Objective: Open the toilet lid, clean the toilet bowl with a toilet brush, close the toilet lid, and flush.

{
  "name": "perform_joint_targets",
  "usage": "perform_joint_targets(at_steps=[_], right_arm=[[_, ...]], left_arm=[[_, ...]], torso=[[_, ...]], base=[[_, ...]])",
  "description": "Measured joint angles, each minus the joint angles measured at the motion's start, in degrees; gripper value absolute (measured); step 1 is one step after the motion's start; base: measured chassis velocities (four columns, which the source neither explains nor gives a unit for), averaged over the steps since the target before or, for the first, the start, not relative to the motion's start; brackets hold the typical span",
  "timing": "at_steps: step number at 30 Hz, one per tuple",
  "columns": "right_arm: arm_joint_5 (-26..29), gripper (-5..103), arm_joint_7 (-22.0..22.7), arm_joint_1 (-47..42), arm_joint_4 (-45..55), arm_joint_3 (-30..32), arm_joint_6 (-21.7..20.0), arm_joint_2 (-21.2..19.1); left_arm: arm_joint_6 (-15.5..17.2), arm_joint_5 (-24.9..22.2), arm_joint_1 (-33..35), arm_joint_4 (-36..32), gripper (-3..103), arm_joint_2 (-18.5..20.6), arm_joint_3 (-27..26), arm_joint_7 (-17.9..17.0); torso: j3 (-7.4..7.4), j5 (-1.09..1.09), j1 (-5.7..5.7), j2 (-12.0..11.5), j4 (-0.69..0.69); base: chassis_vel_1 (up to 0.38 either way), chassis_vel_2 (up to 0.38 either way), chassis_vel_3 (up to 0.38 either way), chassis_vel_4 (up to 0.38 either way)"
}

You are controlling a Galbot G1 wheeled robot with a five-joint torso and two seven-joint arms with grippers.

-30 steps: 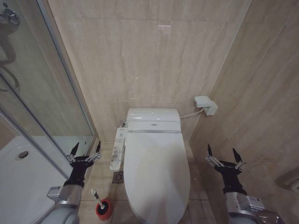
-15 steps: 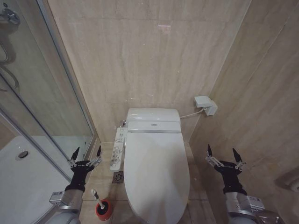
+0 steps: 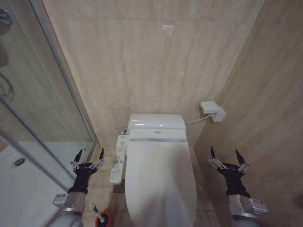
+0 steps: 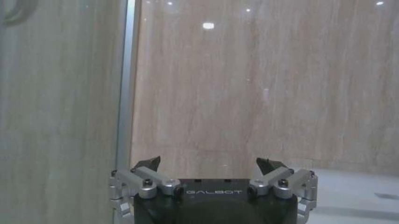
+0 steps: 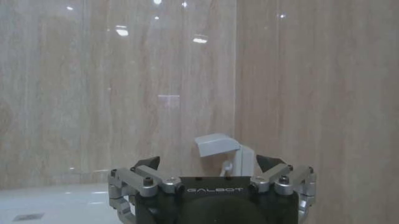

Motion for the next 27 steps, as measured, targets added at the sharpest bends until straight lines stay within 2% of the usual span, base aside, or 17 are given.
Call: perform_joint_targets(at_steps=[10, 21, 27], right_arm=[[0.0, 100, 0.0, 0.0, 0.0, 0.0, 0.0, 0.0], [0.0, 100, 0.0, 0.0, 0.0, 0.0, 0.0, 0.0], [0.0, 100, 0.0, 0.0, 0.0, 0.0, 0.0, 0.0]], left_arm=[[-0.3, -0.1, -0.6, 0.4, 100, 0.3, 0.0, 0.6], [-0.3, -0.1, -1.2, 1.0, 100, 0.5, 0.1, 0.5], [-0.9, -0.7, -6.4, 5.8, 100, 2.7, 1.0, 0.6]], torso=[[-0.03, 0.01, -0.1, 0.0, -0.02], [0.0, 0.01, -0.01, 0.0, -0.01], [-0.02, 0.01, -0.08, 0.0, -0.02]], base=[[-0.005, 0.01, -0.011, 0.003], [-0.094, 0.093, 0.09, -0.087], [0.024, -0.014, -0.013, 0.017]])
